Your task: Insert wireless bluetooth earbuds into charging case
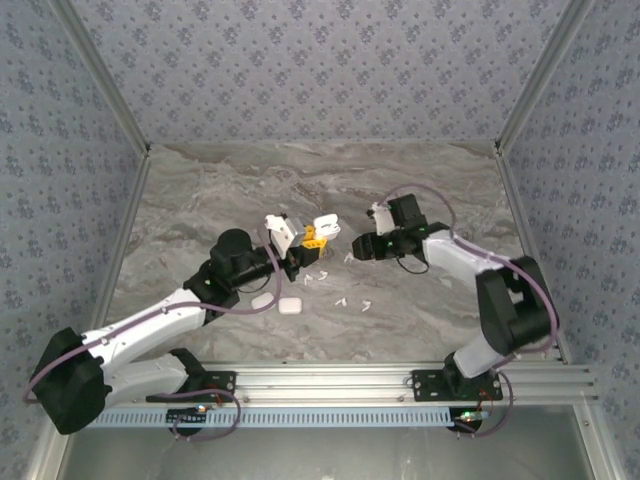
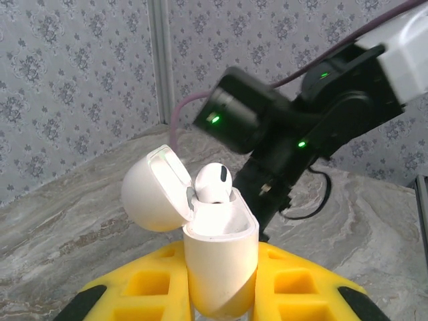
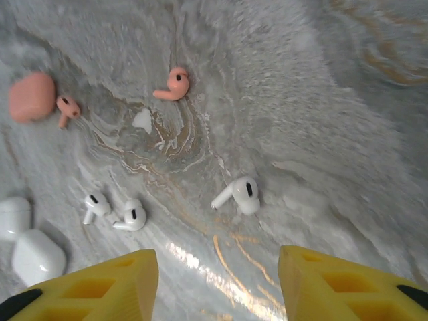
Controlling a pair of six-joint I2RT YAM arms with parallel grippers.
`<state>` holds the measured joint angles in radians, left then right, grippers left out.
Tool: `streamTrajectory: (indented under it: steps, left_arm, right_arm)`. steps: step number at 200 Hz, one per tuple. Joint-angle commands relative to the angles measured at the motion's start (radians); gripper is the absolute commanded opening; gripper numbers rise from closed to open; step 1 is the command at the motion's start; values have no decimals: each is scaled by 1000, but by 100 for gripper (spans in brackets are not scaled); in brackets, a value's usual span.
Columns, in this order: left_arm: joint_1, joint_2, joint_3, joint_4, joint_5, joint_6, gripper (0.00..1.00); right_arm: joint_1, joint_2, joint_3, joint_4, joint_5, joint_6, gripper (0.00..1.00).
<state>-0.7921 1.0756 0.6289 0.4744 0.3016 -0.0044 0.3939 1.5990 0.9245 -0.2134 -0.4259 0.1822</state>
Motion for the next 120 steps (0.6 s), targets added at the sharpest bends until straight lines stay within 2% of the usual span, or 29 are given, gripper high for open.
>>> streamTrajectory:
  steps: [1, 64, 120]
  left_arm:
    - [3, -28, -5, -8, -4, 20, 0]
    - [3, -49, -8, -14, -6, 18, 0]
    - [3, -55, -12, -16, -7, 19, 0]
  right_arm:
    - [29, 92, 90, -20, 24, -66, 50]
    - [71, 243, 181, -40, 118, -93, 47]
    - [79, 269, 171, -61, 129, -98, 43]
